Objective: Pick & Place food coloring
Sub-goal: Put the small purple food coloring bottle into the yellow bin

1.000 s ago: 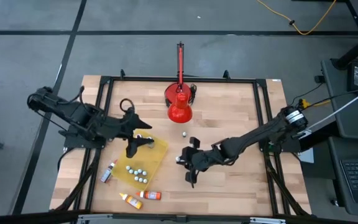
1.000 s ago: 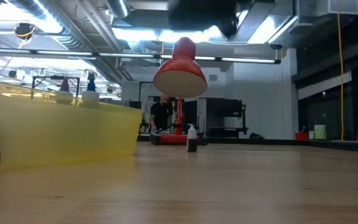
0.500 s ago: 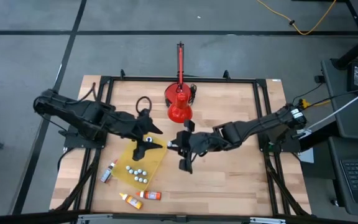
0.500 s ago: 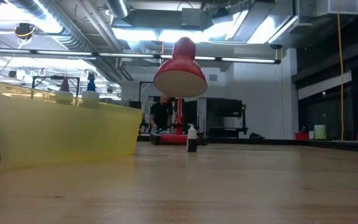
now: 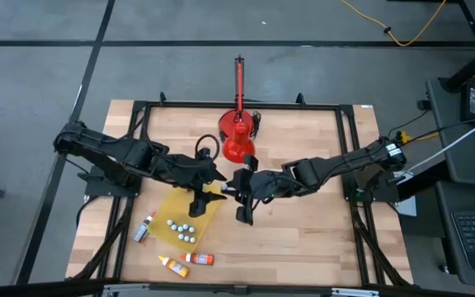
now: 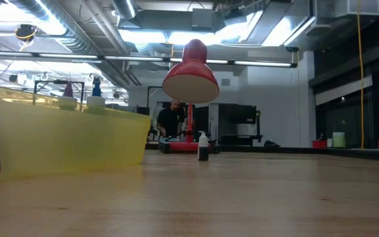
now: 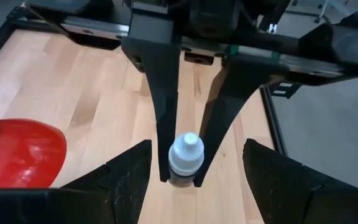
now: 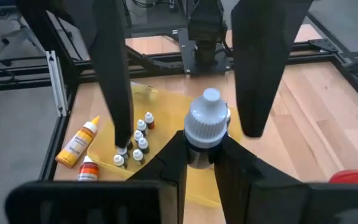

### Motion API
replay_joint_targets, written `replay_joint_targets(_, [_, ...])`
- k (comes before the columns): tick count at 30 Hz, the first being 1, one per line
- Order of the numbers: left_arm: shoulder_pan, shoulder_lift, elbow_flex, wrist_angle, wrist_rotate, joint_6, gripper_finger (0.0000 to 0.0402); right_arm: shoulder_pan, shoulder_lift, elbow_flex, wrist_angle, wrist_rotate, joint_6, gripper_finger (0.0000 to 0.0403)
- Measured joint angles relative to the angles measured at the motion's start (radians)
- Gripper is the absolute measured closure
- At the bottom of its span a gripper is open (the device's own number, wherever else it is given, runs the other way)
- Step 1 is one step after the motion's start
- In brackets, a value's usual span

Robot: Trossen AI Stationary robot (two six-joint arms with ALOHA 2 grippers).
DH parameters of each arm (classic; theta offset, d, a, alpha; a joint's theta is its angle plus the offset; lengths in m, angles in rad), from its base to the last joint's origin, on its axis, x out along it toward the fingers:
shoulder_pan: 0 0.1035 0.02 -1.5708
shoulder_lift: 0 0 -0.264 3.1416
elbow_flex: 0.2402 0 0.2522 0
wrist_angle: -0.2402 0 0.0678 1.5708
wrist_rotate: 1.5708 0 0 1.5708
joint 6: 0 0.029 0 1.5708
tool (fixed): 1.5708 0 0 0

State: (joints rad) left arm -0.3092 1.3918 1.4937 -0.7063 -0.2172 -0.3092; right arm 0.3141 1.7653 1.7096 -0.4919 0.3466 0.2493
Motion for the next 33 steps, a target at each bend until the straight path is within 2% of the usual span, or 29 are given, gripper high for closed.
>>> replay_joint_targets(7, [0.013, 0.01, 0.0, 0.0, -0.022, -0.032, 0.0178, 0.0, 0.0, 0.0, 0.001, 0.002, 0.003, 0.0336])
replay_joint_targets(21, [0.021, 0.008, 0.0, 0.001, -0.024, -0.051, 0.0319, 0.001, 0.0, -0.001, -0.008, 0.025, -0.017, 0.0336])
replay_joint_targets(24, [0.021, 0.008, 0.0, 0.006, -0.023, -0.051, 0.0338, 0.001, 0.0, -0.001, -0.009, 0.016, -0.019, 0.0332])
replay_joint_targets(28, [0.02, 0.008, 0.0, 0.008, -0.017, -0.057, 0.0339, 0.0, 0.0, -0.001, -0.009, -0.023, -0.05, 0.0301])
replay_joint_targets(33, [-0.005, 0.006, 0.0, -0.011, -0.063, -0.065, 0.0338, 0.0, -0.008, -0.001, -0.045, -0.085, -0.008, 0.022])
